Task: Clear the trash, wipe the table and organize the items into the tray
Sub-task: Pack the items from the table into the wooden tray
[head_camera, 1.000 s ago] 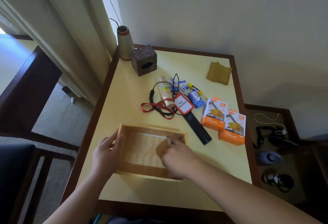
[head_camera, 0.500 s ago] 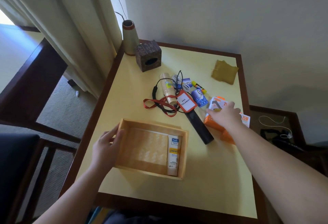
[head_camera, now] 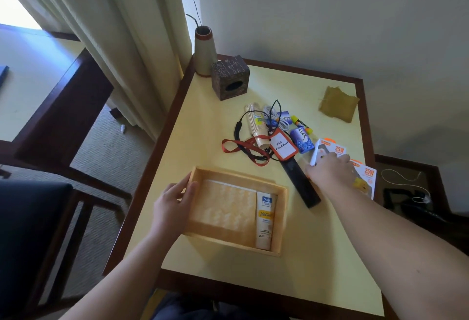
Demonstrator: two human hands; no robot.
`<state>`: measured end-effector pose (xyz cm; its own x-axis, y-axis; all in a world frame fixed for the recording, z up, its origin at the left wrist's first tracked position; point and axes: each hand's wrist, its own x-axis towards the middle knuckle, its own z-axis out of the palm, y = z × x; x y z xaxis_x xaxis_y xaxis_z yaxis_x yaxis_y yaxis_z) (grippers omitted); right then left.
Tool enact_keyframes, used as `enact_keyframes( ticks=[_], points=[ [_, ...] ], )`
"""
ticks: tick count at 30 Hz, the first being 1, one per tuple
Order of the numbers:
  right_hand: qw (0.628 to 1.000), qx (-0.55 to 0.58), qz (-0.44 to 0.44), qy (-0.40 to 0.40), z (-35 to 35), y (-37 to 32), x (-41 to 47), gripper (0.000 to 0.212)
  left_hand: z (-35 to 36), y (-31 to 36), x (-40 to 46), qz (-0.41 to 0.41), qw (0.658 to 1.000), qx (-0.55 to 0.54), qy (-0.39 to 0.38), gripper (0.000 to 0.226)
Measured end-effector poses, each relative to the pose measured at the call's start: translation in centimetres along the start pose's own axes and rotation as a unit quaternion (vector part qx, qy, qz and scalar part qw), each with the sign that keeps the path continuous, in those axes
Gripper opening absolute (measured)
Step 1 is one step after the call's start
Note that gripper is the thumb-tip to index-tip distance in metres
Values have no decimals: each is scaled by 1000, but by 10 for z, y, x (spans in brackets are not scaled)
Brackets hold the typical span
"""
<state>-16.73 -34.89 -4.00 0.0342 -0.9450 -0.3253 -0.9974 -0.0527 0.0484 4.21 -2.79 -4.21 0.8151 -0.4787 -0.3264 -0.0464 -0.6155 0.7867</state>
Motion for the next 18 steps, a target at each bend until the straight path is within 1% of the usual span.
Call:
enact_keyframes(
  ticks=[2,4,6,8,11,13,15,18],
  points=[
    [999,-15,-10,29,-1,4,3,83,0,0,1,-1,1000,-4,-1,39],
    [999,9,-10,41,-4,8,15,85,0,-1,1,-1,1000,-6,3,38],
    [999,35,-12,18,-9,11,33,93,1,-3,2,0,1000,-6,4,37],
    [999,33,-21,-14,-14,13,52,101,2,-4,3,2,1000,-4,6,36],
    [999,20,-32,-21,-15,11,70,104,3,-5,4,4,1000,-3,11,36],
    [999,35,-29,-5,-15,7,72,103,3,-5,4,0,1000,-6,13,36],
    [997,67,-18,28,-15,1,68,106,3,-5,3,-4,1000,-13,16,36],
    [984,160,-8,81,-19,-6,54,104,3,-3,2,-1,1000,-12,15,34]
  ],
)
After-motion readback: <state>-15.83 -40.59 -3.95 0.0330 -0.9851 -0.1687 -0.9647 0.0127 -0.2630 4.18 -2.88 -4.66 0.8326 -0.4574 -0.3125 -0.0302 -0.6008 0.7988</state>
